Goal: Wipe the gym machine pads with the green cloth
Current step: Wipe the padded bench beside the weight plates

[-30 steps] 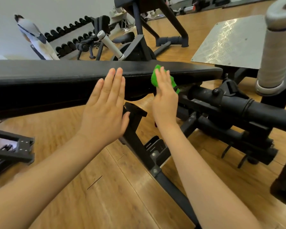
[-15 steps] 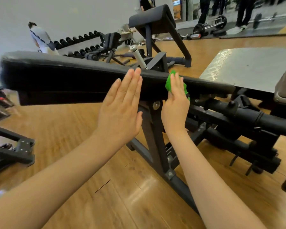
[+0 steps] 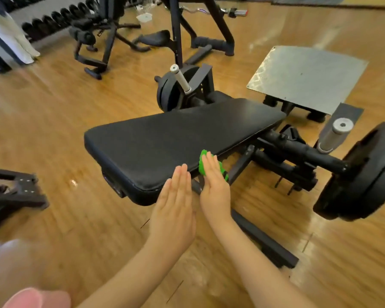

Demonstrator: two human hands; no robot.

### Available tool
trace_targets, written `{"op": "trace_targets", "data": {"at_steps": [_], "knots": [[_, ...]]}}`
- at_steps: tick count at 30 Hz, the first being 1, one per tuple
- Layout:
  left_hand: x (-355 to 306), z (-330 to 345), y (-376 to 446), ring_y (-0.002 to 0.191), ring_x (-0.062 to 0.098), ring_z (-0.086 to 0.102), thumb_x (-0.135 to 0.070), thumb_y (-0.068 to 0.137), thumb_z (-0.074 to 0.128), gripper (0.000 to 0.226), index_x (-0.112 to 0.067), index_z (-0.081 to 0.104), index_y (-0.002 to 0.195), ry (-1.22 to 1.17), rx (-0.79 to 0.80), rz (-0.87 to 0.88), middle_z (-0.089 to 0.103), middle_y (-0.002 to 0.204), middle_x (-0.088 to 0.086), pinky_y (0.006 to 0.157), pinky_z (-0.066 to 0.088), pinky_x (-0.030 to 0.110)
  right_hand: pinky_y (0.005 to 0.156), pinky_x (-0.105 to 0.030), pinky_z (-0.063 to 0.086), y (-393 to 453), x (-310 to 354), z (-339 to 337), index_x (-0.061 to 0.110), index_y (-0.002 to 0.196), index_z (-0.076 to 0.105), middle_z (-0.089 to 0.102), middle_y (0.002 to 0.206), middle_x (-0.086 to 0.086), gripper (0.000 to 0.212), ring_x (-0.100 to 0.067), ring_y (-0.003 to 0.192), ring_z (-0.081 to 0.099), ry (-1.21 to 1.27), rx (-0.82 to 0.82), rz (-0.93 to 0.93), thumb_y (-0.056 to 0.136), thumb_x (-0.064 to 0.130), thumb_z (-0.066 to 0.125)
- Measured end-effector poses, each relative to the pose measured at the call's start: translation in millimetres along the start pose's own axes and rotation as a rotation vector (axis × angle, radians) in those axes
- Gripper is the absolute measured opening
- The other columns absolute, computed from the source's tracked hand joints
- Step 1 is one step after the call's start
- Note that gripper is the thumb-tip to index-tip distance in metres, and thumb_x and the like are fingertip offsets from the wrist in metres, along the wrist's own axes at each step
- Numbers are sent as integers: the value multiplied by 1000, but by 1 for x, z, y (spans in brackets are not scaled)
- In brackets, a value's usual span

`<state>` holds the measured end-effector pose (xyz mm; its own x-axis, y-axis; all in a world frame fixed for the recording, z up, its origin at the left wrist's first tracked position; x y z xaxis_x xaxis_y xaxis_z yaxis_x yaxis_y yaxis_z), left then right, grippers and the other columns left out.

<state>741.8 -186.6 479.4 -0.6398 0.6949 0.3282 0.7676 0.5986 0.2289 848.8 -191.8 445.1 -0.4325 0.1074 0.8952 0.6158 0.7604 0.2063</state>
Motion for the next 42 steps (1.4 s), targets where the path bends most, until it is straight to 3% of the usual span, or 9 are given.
{"op": "trace_targets", "data": {"at_steps": [7,10,15,18,26,29,34,38,42], "knots": [[80,-50,-16,130,39,47,-39,60,86,98,12,46,134,-212,193,-105,47,140,28,103,37,49,103,-1,-5,-27,81,-4,24,146,22,9,142,23,63,7,136,-1,-181,232,125,94,-9,33],[106,-50,-20,135,38,40,-45,64,82,103,10,39,139,-256,298,-126,39,146,28,105,32,46,110,-13,-1,-35,107,1,23,147,21,11,147,19,64,3,138,-1,-265,283,156,93,-10,33],[115,-47,-24,136,22,-30,-49,98,40,91,-6,-30,136,-408,404,-89,-35,144,11,114,-13,33,111,-19,-3,-46,152,14,23,148,18,9,156,9,60,-8,144,0,-438,427,72,97,0,38],[121,-48,-26,134,21,-33,-49,99,37,90,-5,-33,133,-424,422,-122,-36,145,12,114,-14,34,118,-28,1,-50,163,15,24,149,17,7,157,6,63,-11,144,-1,-549,595,8,96,-3,37],[158,-45,0,146,26,-21,-58,97,33,92,-1,-17,149,-495,475,-233,-21,158,16,121,-5,36,114,-25,9,49,164,22,20,147,26,19,155,3,64,-12,144,10,-478,478,3,93,-12,35],[160,-38,6,140,18,-29,-60,96,35,95,-3,-19,149,-529,546,-199,-25,157,14,119,-6,34,116,-26,8,45,149,44,18,147,25,20,155,2,53,-14,144,11,-519,660,-78,98,5,38],[166,-35,21,144,21,-26,-71,87,39,109,-3,-19,149,-632,587,-326,-27,156,13,116,-9,32,116,-22,10,37,124,18,8,141,34,29,149,-2,56,-18,141,23,-352,836,-150,89,-10,47],[168,-35,39,144,27,-25,-73,83,47,117,-1,-18,149,-648,616,-433,-28,156,16,117,-8,32,114,-31,25,90,116,29,16,133,51,45,141,-2,52,-20,134,37,-253,651,-80,90,-11,42],[167,-38,41,144,26,-25,-74,83,46,117,-2,-18,149,-617,651,-445,-29,155,15,118,-7,34,112,-26,18,167,116,75,16,137,46,35,148,-10,48,-22,140,27,-209,612,-1,95,-5,38]]}}
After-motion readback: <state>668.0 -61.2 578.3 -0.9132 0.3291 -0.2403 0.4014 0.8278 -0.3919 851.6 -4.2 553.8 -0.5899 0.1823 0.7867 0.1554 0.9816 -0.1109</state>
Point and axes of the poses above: each hand's wrist, its own y-axis towards the middle knuckle, its own z-axis out of the palm, x = y × z, the point moved 4 cm from there along y, towards the middle knuckle
